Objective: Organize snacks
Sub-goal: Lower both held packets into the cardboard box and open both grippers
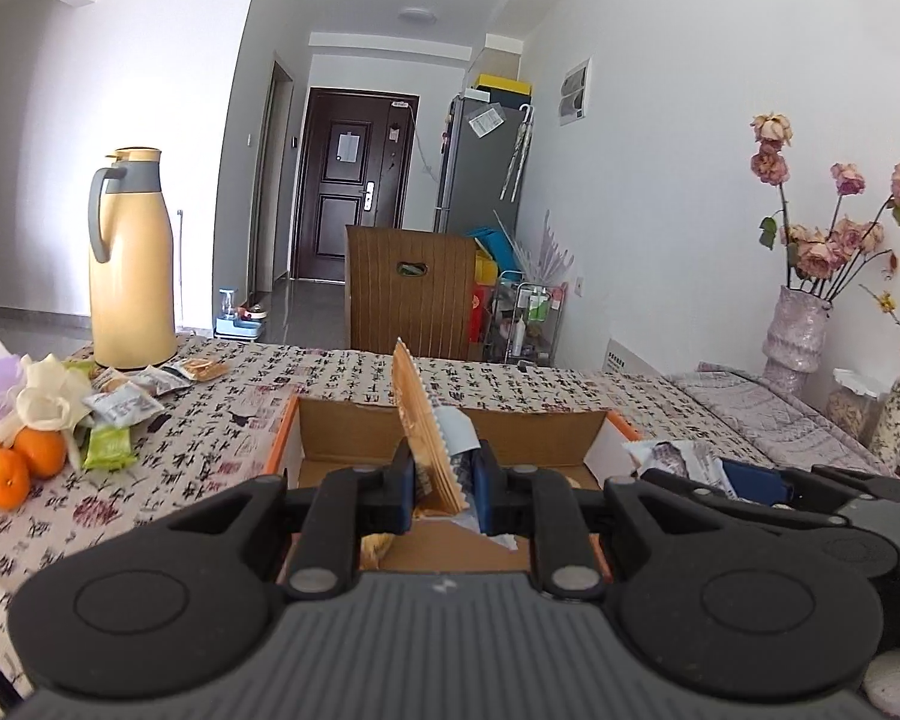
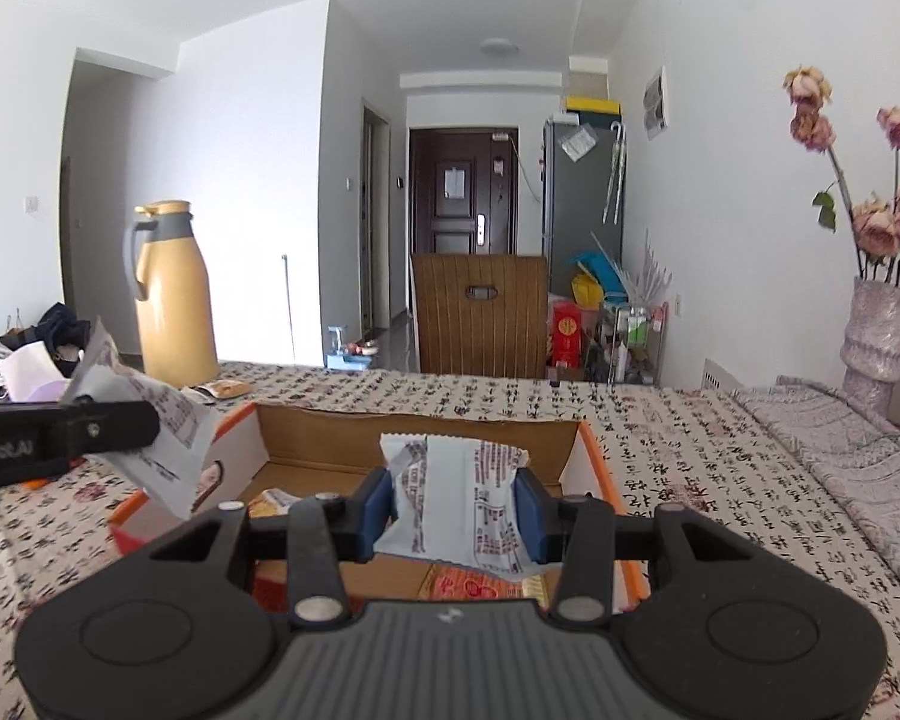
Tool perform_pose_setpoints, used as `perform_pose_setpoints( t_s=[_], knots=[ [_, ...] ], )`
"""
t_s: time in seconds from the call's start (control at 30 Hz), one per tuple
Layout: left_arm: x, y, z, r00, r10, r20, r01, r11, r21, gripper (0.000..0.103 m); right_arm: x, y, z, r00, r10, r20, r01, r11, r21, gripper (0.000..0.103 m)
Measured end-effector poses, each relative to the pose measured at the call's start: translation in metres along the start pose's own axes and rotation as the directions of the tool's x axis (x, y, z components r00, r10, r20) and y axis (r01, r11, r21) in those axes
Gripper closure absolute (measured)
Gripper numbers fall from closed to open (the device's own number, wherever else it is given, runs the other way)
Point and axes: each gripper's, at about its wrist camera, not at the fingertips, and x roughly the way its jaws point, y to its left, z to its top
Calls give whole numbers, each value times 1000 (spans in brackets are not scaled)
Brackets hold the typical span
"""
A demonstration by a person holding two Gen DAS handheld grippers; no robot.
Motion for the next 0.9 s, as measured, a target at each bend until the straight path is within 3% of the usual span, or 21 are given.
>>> perform_pose_setpoints(
  t_s=[0.27, 0.43, 0.57, 0.6, 0.63, 0.67, 0.7, 0.73, 0.8, 0.9],
  knots=[
    [59, 8, 3, 995, 8, -98, -11, 1000, -27, 84, 58, -9, 9, 992, -10, -129, 15, 999, 35, 60],
    [90, 14, -7, 980, 46, -194, -52, 998, -25, 84, 82, -11, 8, 982, -11, -191, 21, 998, 53, 60],
    [98, 20, -13, 972, 69, -225, -79, 996, -35, 82, 88, -9, 5, 978, -10, -209, 20, 999, 45, 56],
    [99, 21, -14, 970, 88, -227, -99, 994, -37, 70, 87, -10, 4, 978, -11, -208, 21, 999, 45, 55],
    [99, 23, -13, 968, 97, -231, -110, 993, -43, 44, 86, -11, 4, 979, -16, -204, 26, 999, 46, 54],
    [97, 25, -13, 969, 101, -227, -117, 992, -55, 32, 85, -12, 4, 979, -15, -202, 26, 998, 52, 50],
    [94, 28, -12, 970, 109, -215, -125, 990, -63, 15, 83, -14, 4, 980, -14, -197, 26, 998, 62, 38],
    [91, 29, -11, 972, 125, -198, -139, 988, -62, 4, 80, -16, 5, 982, -19, -189, 33, 997, 70, 21],
    [84, 30, -9, 976, 146, -162, -157, 986, -58, 0, 73, -20, 6, 986, -30, -162, 44, 996, 83, 7],
    [78, 32, -4, 978, 138, -154, -151, 986, -75, 0, 65, -25, 8, 989, -31, -144, 46, 994, 101, 0]
  ],
)
